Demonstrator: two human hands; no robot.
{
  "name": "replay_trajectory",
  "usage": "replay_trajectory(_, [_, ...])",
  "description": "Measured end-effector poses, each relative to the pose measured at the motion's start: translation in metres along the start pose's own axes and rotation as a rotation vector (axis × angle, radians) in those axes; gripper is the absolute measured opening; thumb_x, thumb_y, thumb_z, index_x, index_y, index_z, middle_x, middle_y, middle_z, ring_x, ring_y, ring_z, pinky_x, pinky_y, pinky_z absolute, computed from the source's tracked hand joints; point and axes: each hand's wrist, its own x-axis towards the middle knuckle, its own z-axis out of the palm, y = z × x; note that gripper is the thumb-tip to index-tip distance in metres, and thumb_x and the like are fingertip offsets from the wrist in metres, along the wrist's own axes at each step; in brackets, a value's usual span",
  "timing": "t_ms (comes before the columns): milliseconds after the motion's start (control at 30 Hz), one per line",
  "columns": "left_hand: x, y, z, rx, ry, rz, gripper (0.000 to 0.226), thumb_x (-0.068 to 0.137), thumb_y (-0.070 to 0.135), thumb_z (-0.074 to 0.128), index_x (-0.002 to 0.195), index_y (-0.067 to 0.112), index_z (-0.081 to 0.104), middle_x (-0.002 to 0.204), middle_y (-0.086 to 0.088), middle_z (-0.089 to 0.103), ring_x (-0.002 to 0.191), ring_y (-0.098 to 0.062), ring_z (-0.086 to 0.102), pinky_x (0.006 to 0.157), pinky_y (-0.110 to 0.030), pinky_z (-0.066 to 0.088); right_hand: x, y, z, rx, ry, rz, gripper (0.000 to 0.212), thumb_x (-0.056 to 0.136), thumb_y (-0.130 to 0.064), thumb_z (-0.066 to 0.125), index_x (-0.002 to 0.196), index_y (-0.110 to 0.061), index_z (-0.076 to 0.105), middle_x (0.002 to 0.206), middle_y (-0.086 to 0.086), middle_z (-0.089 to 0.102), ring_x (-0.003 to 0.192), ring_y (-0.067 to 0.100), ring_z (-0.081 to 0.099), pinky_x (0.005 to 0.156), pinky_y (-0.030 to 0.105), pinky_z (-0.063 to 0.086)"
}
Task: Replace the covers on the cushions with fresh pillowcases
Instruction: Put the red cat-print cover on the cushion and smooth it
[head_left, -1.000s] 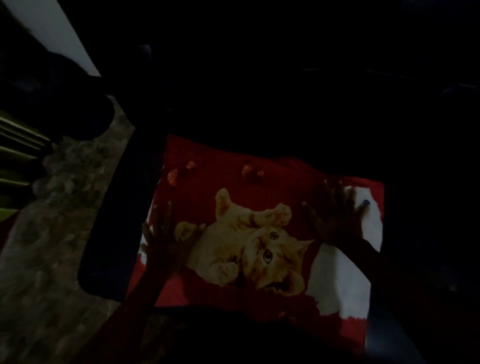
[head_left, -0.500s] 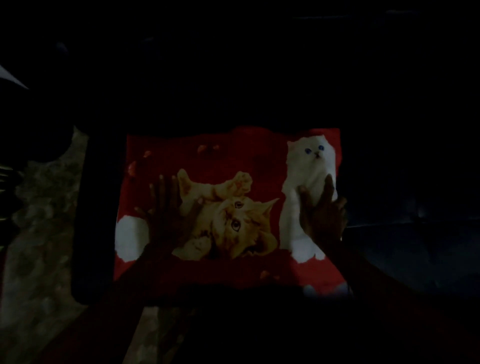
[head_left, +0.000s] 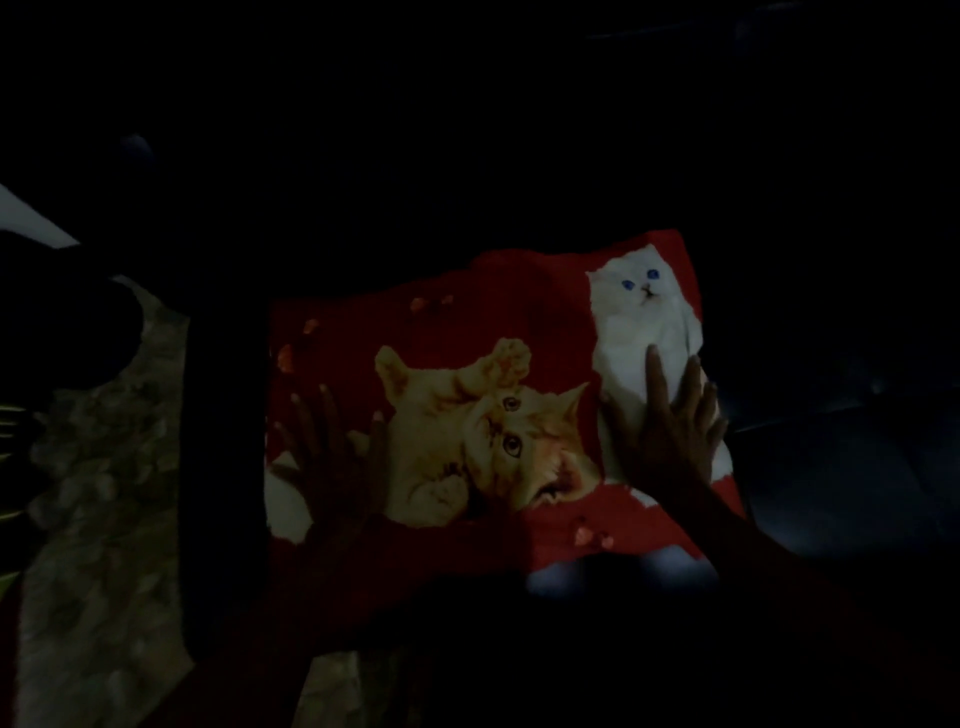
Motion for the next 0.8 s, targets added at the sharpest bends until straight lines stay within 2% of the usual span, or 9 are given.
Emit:
replay_trajectory(133, [0.009,-0.018,0.006,0.129,-0.044,0.076,0.09,0.086,0.08,0.021,0.159,0.034,-0.004,0.167,-0.004,-0.017,0.152,-0.034,-0.015,0.113,-0.074,0.004,-0.027,-0.007,0.005,-0.044,0.046,-0.039,0.087,0.091,-0.075,0.042,0.159,-0.045,-0.004,0.17,0.005,-0.01,0.155,0.039,-0.006,0.119,0.069,0.004])
replay_trajectory(200, [0.005,-0.019,0.007,0.141,-0.048,0.084,0.088,0.091,0.074,0.025,0.161,0.025,0.002,0.167,-0.008,-0.013,0.152,-0.035,-0.014,0.114,-0.073,0.003,-0.043,-0.006,0.007,-0.045,0.023,-0.053,0.086,0.09,-0.076,0.038,0.159,-0.045,-0.002,0.17,0.003,-0.008,0.156,0.033,-0.006,0.12,0.064,0.002])
replay_trajectory(267, [0.002,-0.008,0.005,0.119,-0.033,0.102,0.085,0.094,0.066,0.021,0.16,0.015,0.007,0.167,-0.014,-0.009,0.152,-0.036,-0.012,0.113,-0.075,0.003,-0.052,0.0,0.002,0.015,0.086,-0.001,0.08,0.091,-0.074,0.034,0.16,-0.041,0.009,0.169,0.007,0.009,0.155,0.032,0.01,0.121,0.06,0.015])
replay_trajectory(367, [-0.001,0.028,0.003,0.199,-0.024,0.296,0.076,0.1,0.055,0.017,0.159,0.007,0.011,0.166,-0.02,-0.002,0.152,-0.04,-0.008,0.117,-0.07,-0.001,-0.046,0.023,-0.012,0.244,0.195,0.306,0.08,0.088,-0.078,0.043,0.155,-0.037,0.027,0.158,0.011,0.033,0.144,0.035,0.033,0.114,0.057,0.033])
replay_trajectory(500, [-0.03,0.121,0.0,0.023,-0.144,0.496,0.084,0.091,0.066,0.022,0.161,0.022,0.006,0.167,-0.008,-0.007,0.154,-0.028,-0.008,0.118,-0.061,-0.004,-0.022,0.064,-0.029,0.578,-0.168,0.535,0.088,0.075,-0.083,0.063,0.141,-0.025,0.055,0.14,0.008,0.057,0.128,0.033,0.056,0.108,0.047,0.044])
replay_trajectory(567, [-0.041,0.151,0.01,0.034,-0.235,0.447,0.083,0.093,0.073,0.022,0.16,0.027,0.004,0.167,-0.003,-0.011,0.153,-0.022,-0.014,0.117,-0.065,-0.006,-0.008,0.077,-0.052,0.686,-0.316,0.531,0.079,0.065,-0.077,0.076,0.122,-0.022,0.07,0.123,0.0,0.07,0.106,0.019,0.069,0.091,0.033,0.056])
replay_trajectory(633, [-0.044,0.161,0.02,0.065,-0.246,0.388,0.081,0.095,0.071,0.031,0.16,0.031,0.001,0.167,-0.001,-0.012,0.153,-0.021,-0.017,0.116,-0.067,-0.007,0.004,0.079,-0.083,0.75,-0.479,0.465,0.059,0.065,-0.066,0.084,0.106,-0.026,0.075,0.102,-0.009,0.075,0.084,0.008,0.072,0.065,0.018,0.056])
replay_trajectory(667, [-0.043,0.161,0.022,0.074,-0.231,0.373,0.08,0.096,0.067,0.035,0.159,0.032,0.0,0.167,0.0,-0.012,0.152,-0.021,-0.018,0.116,-0.067,-0.007,0.01,0.079,-0.092,0.75,-0.538,0.413,0.056,0.065,-0.064,0.085,0.104,-0.026,0.075,0.099,-0.01,0.076,0.083,0.007,0.073,0.063,0.017,0.056])
replay_trajectory(800, [-0.044,0.158,0.019,0.128,-0.227,0.375,0.077,0.099,0.062,0.034,0.158,0.033,-0.005,0.167,0.001,-0.014,0.152,-0.02,-0.018,0.117,-0.065,-0.007,0.017,0.094,-0.094,0.977,-0.661,0.373,0.06,0.071,-0.057,0.084,0.116,-0.019,0.075,0.114,0.006,0.075,0.108,0.026,0.072,0.1,0.045,0.054])
